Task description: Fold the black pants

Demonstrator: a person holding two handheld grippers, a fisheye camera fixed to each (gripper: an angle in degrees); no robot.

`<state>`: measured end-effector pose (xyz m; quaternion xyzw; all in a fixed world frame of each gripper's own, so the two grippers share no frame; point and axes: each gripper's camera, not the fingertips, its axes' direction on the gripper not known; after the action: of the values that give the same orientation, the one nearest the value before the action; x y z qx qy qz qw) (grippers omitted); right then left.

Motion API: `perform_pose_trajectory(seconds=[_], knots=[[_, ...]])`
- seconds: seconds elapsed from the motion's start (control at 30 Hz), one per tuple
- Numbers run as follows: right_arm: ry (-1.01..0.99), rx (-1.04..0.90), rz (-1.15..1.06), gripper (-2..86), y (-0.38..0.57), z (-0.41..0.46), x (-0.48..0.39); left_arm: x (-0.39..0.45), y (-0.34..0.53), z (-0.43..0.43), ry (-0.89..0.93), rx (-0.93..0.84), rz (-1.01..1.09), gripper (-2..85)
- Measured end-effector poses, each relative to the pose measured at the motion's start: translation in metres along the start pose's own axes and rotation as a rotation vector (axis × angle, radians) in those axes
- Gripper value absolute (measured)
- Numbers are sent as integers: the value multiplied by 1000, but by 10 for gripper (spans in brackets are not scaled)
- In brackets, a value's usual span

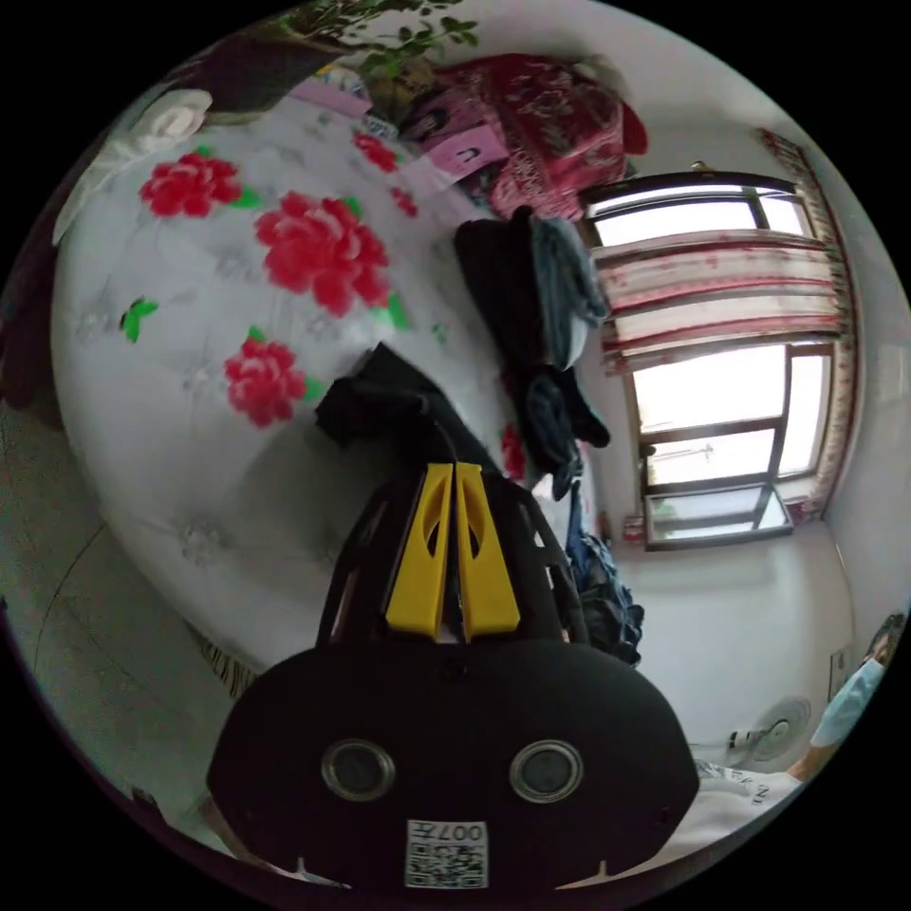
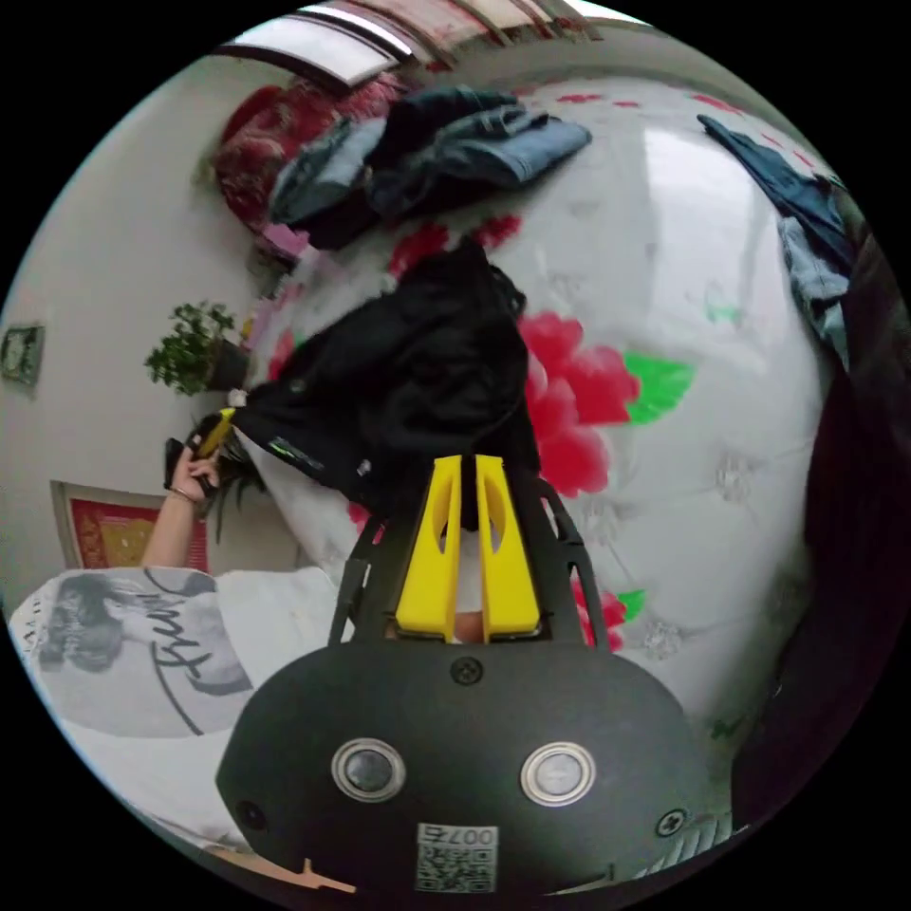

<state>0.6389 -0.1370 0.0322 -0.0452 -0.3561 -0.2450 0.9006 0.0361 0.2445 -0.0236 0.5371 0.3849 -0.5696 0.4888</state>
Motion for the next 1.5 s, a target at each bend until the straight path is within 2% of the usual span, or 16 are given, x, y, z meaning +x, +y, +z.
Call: perform_pose_trajectory(seconds=[0.13,0.2,0.3,0.43,0.57,0.63,0.77,0.87,1.0,1.1,1.37,1.5], knots=[[-181,273,-105,5,-40,-87,-38,46,-39,-38,114,101,75,-10],[-226,398,-167,3,-47,-130,-61,90,-52,-76,203,191,189,-10],[-277,582,-295,2,-32,-192,-96,128,-42,-131,329,305,321,-10],[-269,712,-427,2,24,-237,-120,134,0,-183,362,375,424,-10],[-239,649,-383,2,77,-230,-103,93,62,-199,286,300,428,-10],[-200,547,-284,3,114,-208,-81,64,88,-191,241,230,370,-10],[-81,344,-62,4,164,-162,-44,-11,137,-155,130,51,127,-10],[-108,265,52,4,193,-136,-26,-36,153,-138,101,-6,42,-10],[-52,201,85,2,208,-114,-23,-46,150,-119,6,-73,44,-10],[-31,155,120,2,214,-101,-19,-52,148,-110,27,-87,15,-10],[-22,239,168,2,230,-102,-20,-40,121,-82,-10,-133,99,-7],[61,159,196,4,229,-69,-13,-60,104,-44,-148,-225,46,8]])
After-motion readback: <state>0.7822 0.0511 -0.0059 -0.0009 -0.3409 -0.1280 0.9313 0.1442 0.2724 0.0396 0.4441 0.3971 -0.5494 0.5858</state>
